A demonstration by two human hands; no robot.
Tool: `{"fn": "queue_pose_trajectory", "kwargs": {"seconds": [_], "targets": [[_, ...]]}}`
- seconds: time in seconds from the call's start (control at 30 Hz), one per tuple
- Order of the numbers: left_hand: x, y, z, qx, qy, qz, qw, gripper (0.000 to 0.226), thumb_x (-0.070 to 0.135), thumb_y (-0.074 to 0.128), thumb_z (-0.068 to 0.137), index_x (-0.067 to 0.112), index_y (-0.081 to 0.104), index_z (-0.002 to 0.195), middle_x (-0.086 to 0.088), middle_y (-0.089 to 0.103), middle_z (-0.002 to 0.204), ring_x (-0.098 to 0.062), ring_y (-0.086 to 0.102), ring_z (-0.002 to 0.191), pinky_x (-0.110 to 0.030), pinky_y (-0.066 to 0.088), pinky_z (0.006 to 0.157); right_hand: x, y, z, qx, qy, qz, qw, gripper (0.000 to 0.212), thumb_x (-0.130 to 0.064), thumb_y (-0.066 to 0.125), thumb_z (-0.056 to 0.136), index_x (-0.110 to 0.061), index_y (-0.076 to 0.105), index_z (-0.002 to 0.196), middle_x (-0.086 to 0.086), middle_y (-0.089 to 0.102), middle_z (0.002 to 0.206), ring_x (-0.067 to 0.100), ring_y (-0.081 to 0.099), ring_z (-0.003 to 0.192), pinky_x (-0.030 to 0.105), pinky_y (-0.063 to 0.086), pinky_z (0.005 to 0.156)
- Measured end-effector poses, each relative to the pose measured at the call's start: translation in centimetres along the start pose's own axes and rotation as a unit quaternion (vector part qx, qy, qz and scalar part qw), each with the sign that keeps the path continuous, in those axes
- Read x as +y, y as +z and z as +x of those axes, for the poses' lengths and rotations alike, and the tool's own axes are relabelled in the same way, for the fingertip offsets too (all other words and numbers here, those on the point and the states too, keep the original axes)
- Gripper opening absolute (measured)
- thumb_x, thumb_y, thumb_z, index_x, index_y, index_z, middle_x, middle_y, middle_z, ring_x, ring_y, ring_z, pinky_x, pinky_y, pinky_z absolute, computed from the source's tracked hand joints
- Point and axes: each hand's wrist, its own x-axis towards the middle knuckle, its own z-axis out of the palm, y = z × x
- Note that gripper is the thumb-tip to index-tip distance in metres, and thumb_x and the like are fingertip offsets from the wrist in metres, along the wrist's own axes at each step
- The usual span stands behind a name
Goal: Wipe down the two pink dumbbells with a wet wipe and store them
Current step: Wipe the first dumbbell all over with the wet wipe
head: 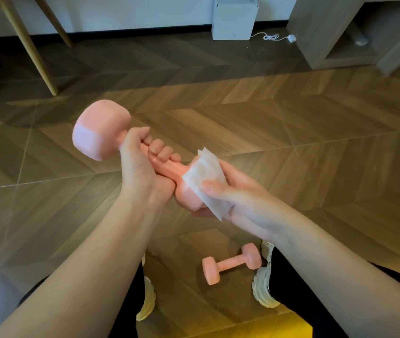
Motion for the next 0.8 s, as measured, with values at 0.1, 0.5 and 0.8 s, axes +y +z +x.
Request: {"fn": "queue_pose_trajectory", "kwargs": {"seconds": [0.1, 0.5, 0.8], "targets": [[-0.2, -0.1, -0.1, 0.002, 0.003, 0.001, 1.0, 0.033, 0.018, 0.048, 0.091, 0.022, 0.031, 0.063, 0.008, 0.024, 0.049, -0.011, 0.023, 0.039, -0.021, 0.03, 0.043, 1.1, 1.0, 0.5, 0.077, -0.012, -0.046, 0.996, 0.052, -0.032, 0.076, 0.081, -0.035, 0.052, 0.127, -0.003, 0.066, 0.123, 0.018, 0.066, 0.112, 0.05, 0.053, 0.096], [-0.3, -0.1, -0.4, -0.004, 0.003, 0.006, 1.0, 0.035, 0.018, 0.048, 0.091, 0.022, 0.032, 0.059, 0.008, 0.023, 0.05, -0.011, 0.024, 0.04, -0.022, 0.031, 0.044, 0.8, 1.2, 0.2, 0.033, 0.013, 0.044, 0.998, 0.047, -0.022, 0.075, 0.084, -0.036, 0.053, 0.123, 0.002, 0.064, 0.125, 0.022, 0.069, 0.105, 0.041, 0.059, 0.073], [-0.4, 0.3, 0.3, 0.004, -0.022, -0.018, 1.0, 0.035, 0.018, 0.051, 0.088, 0.021, 0.036, 0.057, 0.008, 0.029, 0.049, -0.011, 0.028, 0.039, -0.02, 0.034, 0.045, -0.2, 0.4, -0.3, 0.003, 0.003, 0.072, 0.997, 0.045, -0.031, 0.062, 0.091, -0.015, 0.051, 0.132, 0.019, 0.06, 0.124, 0.029, 0.065, 0.106, 0.049, 0.058, 0.085]]}}
